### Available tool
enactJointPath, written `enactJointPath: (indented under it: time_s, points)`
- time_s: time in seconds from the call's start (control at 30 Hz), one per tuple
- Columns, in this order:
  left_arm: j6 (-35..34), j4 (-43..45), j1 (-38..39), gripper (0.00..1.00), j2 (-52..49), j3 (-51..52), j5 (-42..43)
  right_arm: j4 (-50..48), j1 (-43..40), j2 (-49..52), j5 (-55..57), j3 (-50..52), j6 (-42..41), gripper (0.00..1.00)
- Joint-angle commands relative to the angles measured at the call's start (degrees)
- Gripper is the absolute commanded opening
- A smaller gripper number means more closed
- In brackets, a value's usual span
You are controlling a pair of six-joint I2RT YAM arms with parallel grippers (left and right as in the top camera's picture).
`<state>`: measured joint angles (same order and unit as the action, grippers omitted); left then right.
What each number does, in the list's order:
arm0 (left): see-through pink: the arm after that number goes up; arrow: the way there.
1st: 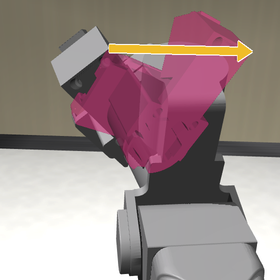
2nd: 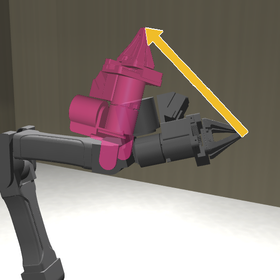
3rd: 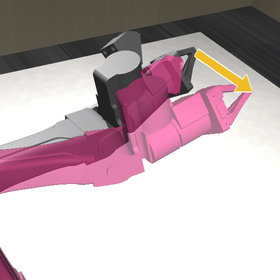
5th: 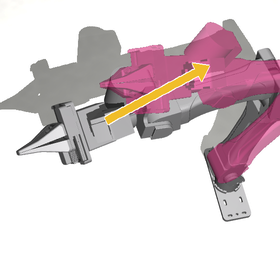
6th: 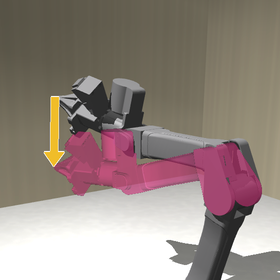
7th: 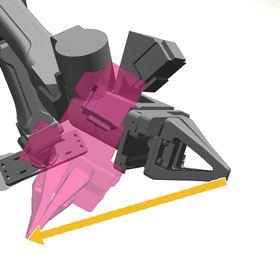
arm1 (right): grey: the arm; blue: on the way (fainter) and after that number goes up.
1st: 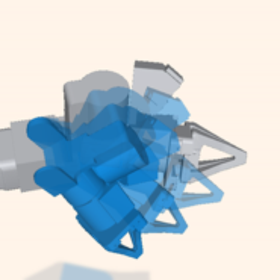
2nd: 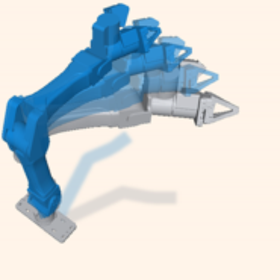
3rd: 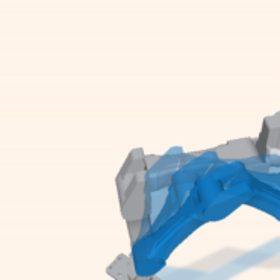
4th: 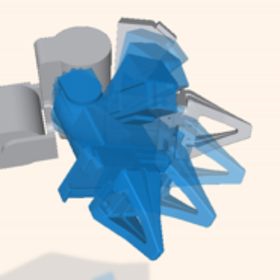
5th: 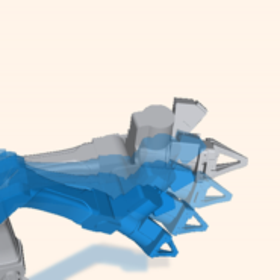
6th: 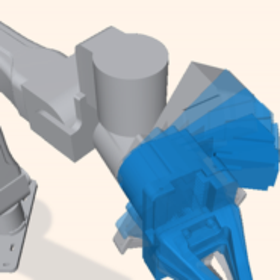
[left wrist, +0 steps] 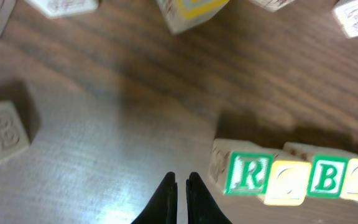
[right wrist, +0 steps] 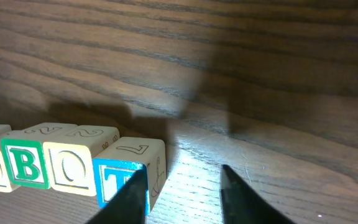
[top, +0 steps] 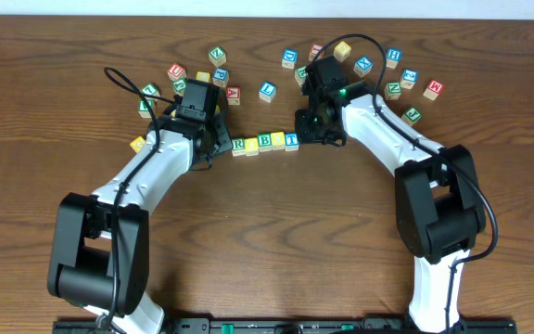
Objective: Spell out ROBOT
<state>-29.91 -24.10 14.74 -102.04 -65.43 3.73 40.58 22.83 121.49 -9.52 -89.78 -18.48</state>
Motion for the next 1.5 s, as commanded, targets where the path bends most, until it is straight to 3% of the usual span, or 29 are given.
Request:
enactJointPath:
  time_s: [0.0,0.53,0.93,1.47]
  points:
    - [1.79,1.38,0.17,0.08,-2.34,0.39,0.79,-0.33,0.22,0.79,-0.52,0.28,0.07,0.42]
    - [3.37,6.16,0.24,0.07,-6.95,0.33,3.78,-0.15,-2.16,0.79,0.57,0.28,-2.29,0.51]
    - [12.39,9.99,5.77,0.07,-6.95,0.33,3.72,-0.11,-2.16,0.79,0.61,0.28,-2.27,0.52]
    - [12.5,11.58,6.82,0.07,-6.95,0.33,1.55,0.66,-1.84,0.79,0.55,0.28,-2.27,0.49]
